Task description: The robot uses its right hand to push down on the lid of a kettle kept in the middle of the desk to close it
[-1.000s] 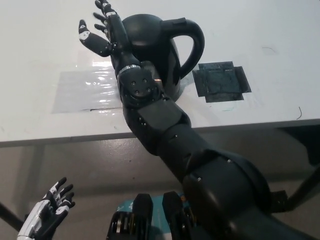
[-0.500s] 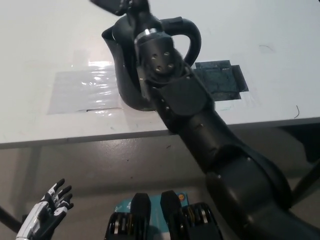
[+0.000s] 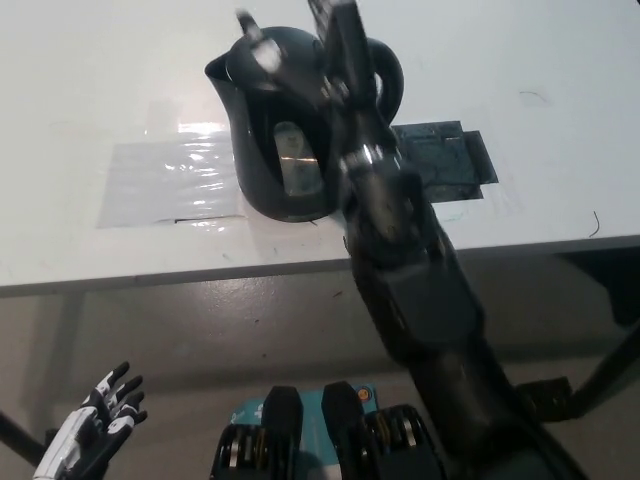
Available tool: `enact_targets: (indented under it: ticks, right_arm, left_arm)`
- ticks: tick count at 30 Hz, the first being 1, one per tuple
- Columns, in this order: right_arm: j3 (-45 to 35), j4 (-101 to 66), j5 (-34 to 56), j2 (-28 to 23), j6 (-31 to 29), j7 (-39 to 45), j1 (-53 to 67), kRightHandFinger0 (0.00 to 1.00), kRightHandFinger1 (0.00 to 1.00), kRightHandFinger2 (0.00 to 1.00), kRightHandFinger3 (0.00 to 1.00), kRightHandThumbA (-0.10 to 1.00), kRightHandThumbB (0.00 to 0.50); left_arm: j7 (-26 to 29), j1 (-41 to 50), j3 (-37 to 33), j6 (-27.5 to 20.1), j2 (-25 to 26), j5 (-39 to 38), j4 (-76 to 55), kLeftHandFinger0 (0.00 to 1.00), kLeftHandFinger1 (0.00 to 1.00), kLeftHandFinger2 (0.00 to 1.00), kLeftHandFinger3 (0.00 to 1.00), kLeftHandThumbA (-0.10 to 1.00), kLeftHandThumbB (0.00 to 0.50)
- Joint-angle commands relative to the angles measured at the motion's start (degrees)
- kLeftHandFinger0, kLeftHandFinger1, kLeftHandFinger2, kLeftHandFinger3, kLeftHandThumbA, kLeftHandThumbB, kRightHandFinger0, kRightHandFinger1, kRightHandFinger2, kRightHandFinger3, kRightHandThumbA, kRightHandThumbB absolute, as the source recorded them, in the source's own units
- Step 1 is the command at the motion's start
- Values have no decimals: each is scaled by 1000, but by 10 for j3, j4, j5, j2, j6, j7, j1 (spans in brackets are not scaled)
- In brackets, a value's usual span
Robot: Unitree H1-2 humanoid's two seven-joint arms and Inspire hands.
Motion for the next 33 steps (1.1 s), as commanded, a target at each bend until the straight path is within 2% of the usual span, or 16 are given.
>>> enact_targets:
  ticks: [1, 3, 7, 10, 11, 13, 16, 18, 20, 24, 26, 30, 31, 33]
  right_arm:
    - [100, -549, -86, -52, 187, 116, 136, 991, 1000, 1000, 1000, 595, 58]
    - [98, -589, -90, -85, 172, 130, 211, 1000, 1000, 1000, 1000, 576, 32]
    - [82, -599, -90, -97, 161, 121, 259, 1000, 1000, 1000, 1000, 493, 27]
    - [70, -598, -87, -99, 178, 108, 289, 992, 1000, 1000, 1000, 535, 46]
    - [68, -597, -88, -102, 171, 104, 309, 1000, 1000, 1000, 1000, 548, 31]
    - [65, -593, -85, -104, 168, 99, 318, 1000, 1000, 1000, 1000, 540, 26]
    - [64, -592, -95, -111, 150, 88, 377, 1000, 1000, 1000, 1000, 566, 50]
    - [68, -592, -98, -122, 129, 88, 414, 1000, 1000, 1000, 1000, 566, 35]
    - [68, -592, -93, -137, 101, 89, 457, 1000, 1000, 1000, 1000, 495, 26]
    - [55, -590, -93, -155, 69, 78, 517, 1000, 1000, 1000, 1000, 472, 47]
    - [40, -581, -69, -164, 51, 70, 553, 1000, 1000, 1000, 1000, 420, 25]
    - [7, -530, -58, -174, 19, 54, 556, 1000, 1000, 1000, 1000, 405, 2]
    - [-20, -473, -46, -183, -12, 44, 542, 1000, 1000, 1000, 1000, 390, 0]
    - [-36, -438, -49, -180, -33, 37, 534, 1000, 1000, 1000, 1000, 365, 0]
  left_arm:
    - [-9, 5, 34, -14, 29, -16, -27, 1000, 1000, 1000, 1000, 395, 0]
    - [-4, 5, 37, -7, 27, -16, -29, 1000, 1000, 1000, 1000, 384, 0]
    - [-4, -17, 50, 0, 36, -31, -24, 1000, 1000, 1000, 1000, 383, 0]
    - [4, -35, 51, -1, 36, -24, -17, 1000, 1000, 1000, 1000, 398, 0]
    - [5, -36, 50, -3, 37, -19, -15, 1000, 1000, 1000, 1000, 444, 0]
    - [5, -40, 49, -10, 36, -16, -9, 1000, 1000, 1000, 1000, 465, 4]
    - [8, -39, 52, -13, 30, -15, -6, 1000, 1000, 1000, 1000, 506, 0]
    - [9, -40, 53, -8, 29, -14, -5, 1000, 1000, 1000, 1000, 516, 0]
    - [10, -38, 60, -4, 28, -18, -10, 1000, 1000, 1000, 1000, 513, 0]
    - [6, -51, 65, -1, 25, -17, -7, 1000, 1000, 1000, 1000, 492, 2]
    - [3, -54, 68, 0, 24, -17, -8, 1000, 1000, 1000, 1000, 491, 0]
    - [-1, -51, 73, -3, 24, -15, -5, 1000, 1000, 1000, 1000, 534, 0]
    - [0, -48, 73, -8, 23, -12, -3, 1000, 1000, 1000, 1000, 548, 0]
    - [1, -45, 74, -6, 22, -12, -3, 1000, 1000, 1000, 1000, 558, 0]
